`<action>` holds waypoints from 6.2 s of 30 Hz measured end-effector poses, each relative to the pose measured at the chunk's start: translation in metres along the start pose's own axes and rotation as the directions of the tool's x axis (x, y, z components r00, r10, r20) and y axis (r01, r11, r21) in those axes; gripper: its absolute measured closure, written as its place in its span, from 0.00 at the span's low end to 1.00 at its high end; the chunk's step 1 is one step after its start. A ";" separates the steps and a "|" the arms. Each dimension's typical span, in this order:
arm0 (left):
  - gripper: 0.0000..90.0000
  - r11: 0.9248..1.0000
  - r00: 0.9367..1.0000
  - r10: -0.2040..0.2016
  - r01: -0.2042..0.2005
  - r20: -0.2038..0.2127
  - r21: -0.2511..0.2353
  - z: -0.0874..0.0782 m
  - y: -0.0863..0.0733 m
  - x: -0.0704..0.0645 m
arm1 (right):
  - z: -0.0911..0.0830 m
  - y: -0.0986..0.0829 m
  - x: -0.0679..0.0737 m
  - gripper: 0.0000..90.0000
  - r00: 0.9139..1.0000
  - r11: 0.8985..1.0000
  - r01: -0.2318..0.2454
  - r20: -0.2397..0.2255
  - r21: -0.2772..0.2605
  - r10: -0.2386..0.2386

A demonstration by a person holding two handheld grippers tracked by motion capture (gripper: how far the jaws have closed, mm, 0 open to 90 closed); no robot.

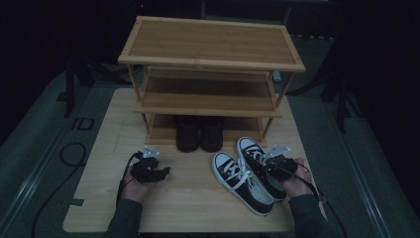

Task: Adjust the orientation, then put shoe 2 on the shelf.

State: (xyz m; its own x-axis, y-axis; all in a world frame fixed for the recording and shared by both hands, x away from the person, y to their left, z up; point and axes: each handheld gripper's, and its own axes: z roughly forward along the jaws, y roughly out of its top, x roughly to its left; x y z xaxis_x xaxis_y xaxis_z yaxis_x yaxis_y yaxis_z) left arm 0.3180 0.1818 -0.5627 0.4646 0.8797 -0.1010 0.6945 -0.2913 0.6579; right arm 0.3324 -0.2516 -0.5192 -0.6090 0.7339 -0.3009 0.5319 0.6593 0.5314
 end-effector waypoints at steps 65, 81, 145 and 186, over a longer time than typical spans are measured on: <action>0.50 1.000 1.000 -0.002 0.002 -0.001 -0.007 0.000 -0.001 0.000 | -0.075 -0.006 -0.008 0.56 0.973 0.990 0.009 -0.228 -0.139 -0.041; 0.50 1.000 1.000 -0.003 0.003 0.000 -0.009 0.000 -0.001 0.000 | -0.047 -0.008 0.019 0.39 0.961 0.999 -0.019 -0.275 -0.035 0.008; 0.50 1.000 1.000 -0.005 0.005 0.007 -0.012 0.001 0.000 0.001 | -0.027 0.003 0.003 0.94 0.938 0.996 -0.092 -0.335 0.003 0.088; 0.49 1.000 1.000 0.001 -0.001 -0.001 -0.014 0.001 -0.001 -0.001 | -0.067 0.028 -0.014 0.94 0.934 0.998 0.023 -0.355 -0.065 -0.044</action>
State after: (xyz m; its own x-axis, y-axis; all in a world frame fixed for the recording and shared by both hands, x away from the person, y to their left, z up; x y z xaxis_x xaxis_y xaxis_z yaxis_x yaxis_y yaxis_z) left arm 0.3180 0.1811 -0.5639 0.4652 0.8796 -0.0996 0.6863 -0.2873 0.6682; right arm 0.3166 -0.2538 -0.4474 -0.8012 0.5980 -0.0236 0.4787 0.6641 0.5743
